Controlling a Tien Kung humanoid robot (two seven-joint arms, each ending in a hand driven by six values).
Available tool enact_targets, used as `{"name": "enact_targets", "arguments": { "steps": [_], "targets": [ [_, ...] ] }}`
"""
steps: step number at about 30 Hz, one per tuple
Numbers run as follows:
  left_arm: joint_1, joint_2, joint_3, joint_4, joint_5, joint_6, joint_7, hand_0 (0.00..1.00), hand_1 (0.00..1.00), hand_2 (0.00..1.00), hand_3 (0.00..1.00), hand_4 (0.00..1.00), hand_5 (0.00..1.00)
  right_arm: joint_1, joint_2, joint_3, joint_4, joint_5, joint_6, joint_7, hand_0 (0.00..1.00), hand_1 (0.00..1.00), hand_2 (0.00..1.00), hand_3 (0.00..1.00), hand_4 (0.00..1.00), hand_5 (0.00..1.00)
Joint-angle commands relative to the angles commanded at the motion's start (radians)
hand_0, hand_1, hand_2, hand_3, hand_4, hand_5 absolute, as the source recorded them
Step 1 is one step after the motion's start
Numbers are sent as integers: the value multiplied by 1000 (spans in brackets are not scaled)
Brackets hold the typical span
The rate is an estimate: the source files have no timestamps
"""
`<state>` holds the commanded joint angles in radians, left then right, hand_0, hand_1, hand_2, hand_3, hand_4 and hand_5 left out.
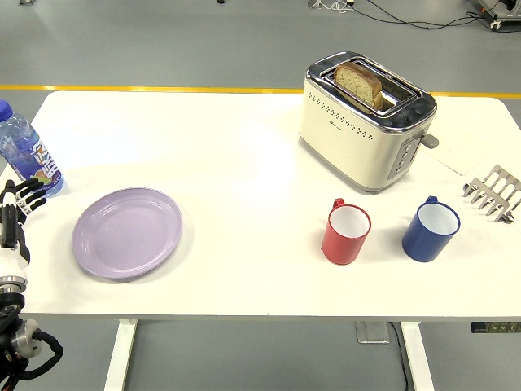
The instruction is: Push plate across desktop
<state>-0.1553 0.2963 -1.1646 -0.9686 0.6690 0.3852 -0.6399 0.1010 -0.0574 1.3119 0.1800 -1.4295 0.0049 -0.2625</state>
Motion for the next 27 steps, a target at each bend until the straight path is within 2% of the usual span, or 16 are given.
{"name": "enact_targets", "arguments": {
  "steps": [9, 14, 27],
  "targets": [
    [-17, -10, 39, 22, -11, 21, -5, 746, 754, 736, 659, 517, 998, 11, 3, 2, 0, -16, 4, -3, 723, 715, 728, 635, 535, 237],
    [-33, -10, 62, 43, -35, 17, -5, 745, 750, 732, 655, 514, 998, 16, 5, 3, 0, -23, 7, -5, 721, 721, 728, 634, 534, 238],
    [-55, -30, 97, 74, -48, 11, -5, 742, 746, 729, 653, 516, 998, 16, 11, 8, 0, -37, 11, -9, 718, 717, 725, 632, 532, 242]
  ]
}}
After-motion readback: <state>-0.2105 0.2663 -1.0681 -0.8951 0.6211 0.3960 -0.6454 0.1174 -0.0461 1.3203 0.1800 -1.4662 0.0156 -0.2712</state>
